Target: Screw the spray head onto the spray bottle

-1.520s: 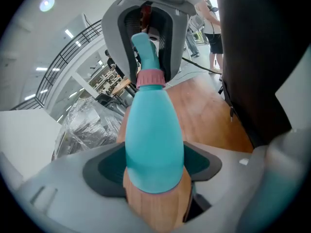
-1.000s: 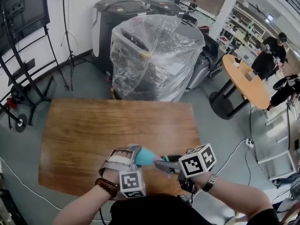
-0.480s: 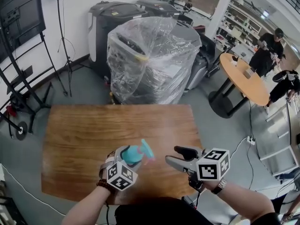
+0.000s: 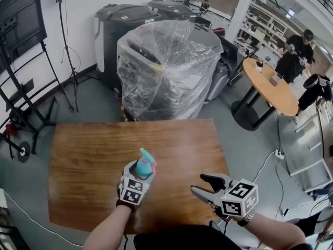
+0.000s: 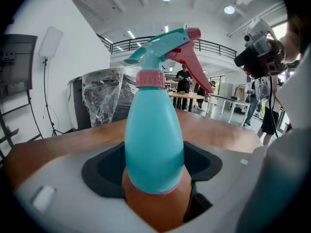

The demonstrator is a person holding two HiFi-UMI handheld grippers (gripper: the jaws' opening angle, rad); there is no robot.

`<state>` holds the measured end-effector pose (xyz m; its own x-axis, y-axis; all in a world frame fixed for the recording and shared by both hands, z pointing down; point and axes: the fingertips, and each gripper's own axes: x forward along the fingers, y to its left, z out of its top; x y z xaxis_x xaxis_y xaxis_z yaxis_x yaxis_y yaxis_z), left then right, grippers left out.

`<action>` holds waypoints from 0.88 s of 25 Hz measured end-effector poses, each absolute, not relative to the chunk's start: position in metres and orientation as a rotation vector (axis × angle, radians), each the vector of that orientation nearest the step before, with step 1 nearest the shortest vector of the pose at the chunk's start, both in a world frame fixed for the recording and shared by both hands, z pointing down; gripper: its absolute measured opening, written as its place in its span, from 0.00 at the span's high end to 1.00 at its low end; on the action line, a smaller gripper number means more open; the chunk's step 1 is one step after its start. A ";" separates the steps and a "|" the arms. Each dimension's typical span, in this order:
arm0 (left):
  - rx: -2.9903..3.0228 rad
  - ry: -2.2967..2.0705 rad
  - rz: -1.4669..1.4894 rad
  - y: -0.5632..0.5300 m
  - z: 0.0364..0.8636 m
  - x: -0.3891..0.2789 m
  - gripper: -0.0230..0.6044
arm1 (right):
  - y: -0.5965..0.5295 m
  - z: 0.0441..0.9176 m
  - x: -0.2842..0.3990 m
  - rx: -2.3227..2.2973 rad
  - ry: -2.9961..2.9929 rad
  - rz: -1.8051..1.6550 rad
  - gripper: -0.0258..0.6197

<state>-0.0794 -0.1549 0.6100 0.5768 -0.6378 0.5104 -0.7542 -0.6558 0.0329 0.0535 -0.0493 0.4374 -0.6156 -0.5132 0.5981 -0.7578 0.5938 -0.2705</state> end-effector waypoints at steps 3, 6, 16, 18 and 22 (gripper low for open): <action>2.568 -1.166 0.676 -0.164 0.618 -0.079 0.35 | -0.046 0.443 0.056 1.023 -2.341 0.709 0.63; 2.571 -1.174 0.676 -0.168 0.627 -0.079 0.35 | -0.045 0.447 0.057 1.030 -2.331 0.697 0.63; 2.623 -1.160 0.712 -0.168 0.636 -0.076 0.33 | -0.047 0.453 0.044 0.999 -2.336 0.670 0.65; 2.624 -1.146 0.729 -0.167 0.637 -0.076 0.33 | -0.048 0.453 0.040 0.991 -2.343 0.663 0.65; 2.625 -1.133 0.745 -0.159 0.632 -0.081 0.28 | -0.049 0.453 0.033 0.974 -2.366 0.647 0.65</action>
<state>-0.0812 -0.1593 0.6317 0.5827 -0.6285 0.5152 -0.7222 -0.6912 -0.0264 0.0333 -0.0493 0.4529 -0.6211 -0.5025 0.6015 -0.7387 0.6318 -0.2349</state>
